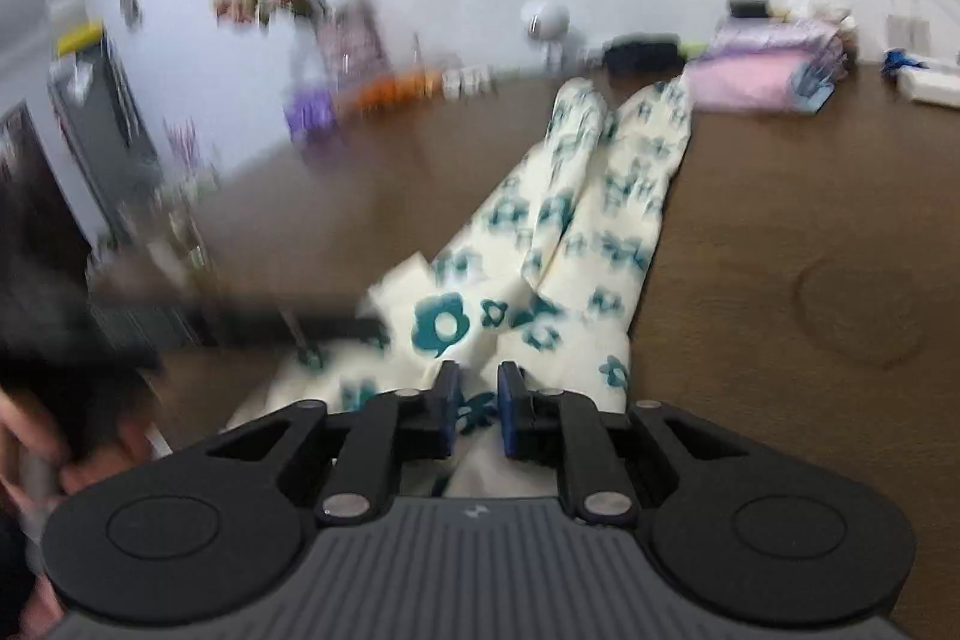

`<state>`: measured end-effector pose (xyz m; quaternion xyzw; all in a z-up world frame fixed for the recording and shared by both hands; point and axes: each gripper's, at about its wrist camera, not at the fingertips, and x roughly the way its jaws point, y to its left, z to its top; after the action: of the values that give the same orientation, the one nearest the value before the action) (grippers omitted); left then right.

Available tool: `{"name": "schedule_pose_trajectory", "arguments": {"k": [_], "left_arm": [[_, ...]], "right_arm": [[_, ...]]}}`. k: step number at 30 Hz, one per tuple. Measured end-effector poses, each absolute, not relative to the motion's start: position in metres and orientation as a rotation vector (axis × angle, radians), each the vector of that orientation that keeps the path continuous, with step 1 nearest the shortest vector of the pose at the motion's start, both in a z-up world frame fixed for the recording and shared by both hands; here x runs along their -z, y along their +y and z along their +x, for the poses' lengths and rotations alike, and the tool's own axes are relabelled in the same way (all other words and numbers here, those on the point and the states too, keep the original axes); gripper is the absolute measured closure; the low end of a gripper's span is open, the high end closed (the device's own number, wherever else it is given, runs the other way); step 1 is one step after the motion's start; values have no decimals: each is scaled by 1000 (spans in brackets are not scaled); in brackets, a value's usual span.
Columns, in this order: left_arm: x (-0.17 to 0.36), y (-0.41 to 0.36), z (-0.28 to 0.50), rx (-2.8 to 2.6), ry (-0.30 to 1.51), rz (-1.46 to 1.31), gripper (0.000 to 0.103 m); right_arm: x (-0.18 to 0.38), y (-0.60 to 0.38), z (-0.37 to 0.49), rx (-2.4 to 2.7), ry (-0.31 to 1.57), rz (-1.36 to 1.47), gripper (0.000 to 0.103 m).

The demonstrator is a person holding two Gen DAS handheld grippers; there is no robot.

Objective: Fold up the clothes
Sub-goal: 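Lower the folded end onto the strip and open both grippers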

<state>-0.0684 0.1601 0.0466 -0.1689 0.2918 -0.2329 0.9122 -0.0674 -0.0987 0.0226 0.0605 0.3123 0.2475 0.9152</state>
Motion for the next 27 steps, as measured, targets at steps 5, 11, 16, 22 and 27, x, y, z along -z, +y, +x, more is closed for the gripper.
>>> {"name": "schedule_pose_trajectory", "arguments": {"k": [5,11,16,22,27], "left_arm": [[-72,136,-95,733,501,-175,57],[-60,113,-105,770,465,20,56],[-51,120,-94,748,534,-3,56],[-41,112,-92,763,563,75,56],[-39,112,-90,749,580,115,50]], "right_arm": [[-25,-95,-66,-519,665,64,90],[-24,-100,-67,-529,660,80,89],[-33,-115,-68,-525,648,133,76],[-43,-128,-74,-516,610,147,71],[-25,-120,-69,-503,679,129,69]]}}
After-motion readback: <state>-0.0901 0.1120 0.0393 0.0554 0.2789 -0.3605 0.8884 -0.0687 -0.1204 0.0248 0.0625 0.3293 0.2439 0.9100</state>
